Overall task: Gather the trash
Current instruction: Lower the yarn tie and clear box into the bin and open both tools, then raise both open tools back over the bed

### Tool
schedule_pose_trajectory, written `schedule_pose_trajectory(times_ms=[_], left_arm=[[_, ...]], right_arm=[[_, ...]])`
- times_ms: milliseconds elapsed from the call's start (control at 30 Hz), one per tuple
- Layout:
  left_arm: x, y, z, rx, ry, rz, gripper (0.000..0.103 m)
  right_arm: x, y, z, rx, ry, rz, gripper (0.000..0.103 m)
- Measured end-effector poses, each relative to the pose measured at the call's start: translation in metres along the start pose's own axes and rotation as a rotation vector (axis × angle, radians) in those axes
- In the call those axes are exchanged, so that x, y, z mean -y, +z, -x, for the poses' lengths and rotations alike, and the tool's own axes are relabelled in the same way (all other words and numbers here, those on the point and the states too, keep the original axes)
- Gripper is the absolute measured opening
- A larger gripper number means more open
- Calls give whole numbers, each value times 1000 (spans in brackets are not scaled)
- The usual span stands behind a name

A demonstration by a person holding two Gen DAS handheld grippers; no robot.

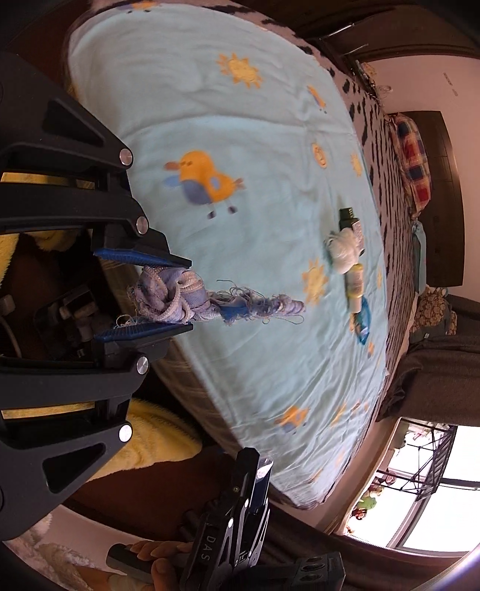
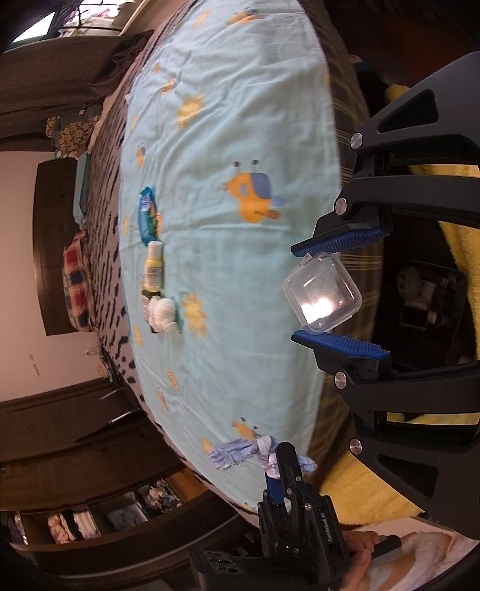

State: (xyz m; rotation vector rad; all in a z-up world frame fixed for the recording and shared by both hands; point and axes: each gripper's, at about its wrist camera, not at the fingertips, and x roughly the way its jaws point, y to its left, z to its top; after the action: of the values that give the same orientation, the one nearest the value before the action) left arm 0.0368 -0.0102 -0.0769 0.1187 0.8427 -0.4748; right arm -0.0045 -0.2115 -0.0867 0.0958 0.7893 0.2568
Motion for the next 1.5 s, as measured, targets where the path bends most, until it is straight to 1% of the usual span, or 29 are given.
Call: schedule_pose_trajectory(times_ms=[200, 333, 467, 633, 900, 1000, 1167, 1267, 1333, 1400, 1433, 1467, 1500], left_arm=[[13, -28, -6, -54, -42, 16, 26], [21, -46, -19, -114, -76, 20, 26], [28, -62, -38, -180, -99, 8, 26], [30, -75, -69, -246, -90, -22, 26], [24, -96, -121, -360, -104, 5, 26], [22, -100, -134, -390, -114, 20, 26], [19, -102, -144, -408, -110, 33, 26], [21, -101, -147, -410, -127, 44, 27], [20, -100, -148, -410, -126, 39, 30], [20, -100, -147, -406, -116, 36, 38], [19, -99, -143, -402, -114, 36, 39], [19, -97, -142, -398, -114, 35, 43], [18, -95, -140, -394, -113, 35, 48]], right_arm=[[1, -32, -7, -66, 21, -51, 42], [1, -50, -18, -123, 33, -77, 42], [-1, -66, -33, -186, 42, -91, 42], [-4, -85, -57, -254, 15, -86, 42], [3, -106, -91, -334, 4, -127, 42], [3, -112, -102, -358, -1, -143, 42], [6, -117, -118, -378, 29, -192, 42], [6, -118, -121, -374, 36, -197, 43], [5, -117, -125, -366, 36, -195, 43], [1, -110, -125, -357, 32, -193, 43], [1, -107, -124, -350, 26, -192, 48], [2, -104, -121, -344, 23, -192, 52], [3, -102, -119, -335, 20, -192, 59]])
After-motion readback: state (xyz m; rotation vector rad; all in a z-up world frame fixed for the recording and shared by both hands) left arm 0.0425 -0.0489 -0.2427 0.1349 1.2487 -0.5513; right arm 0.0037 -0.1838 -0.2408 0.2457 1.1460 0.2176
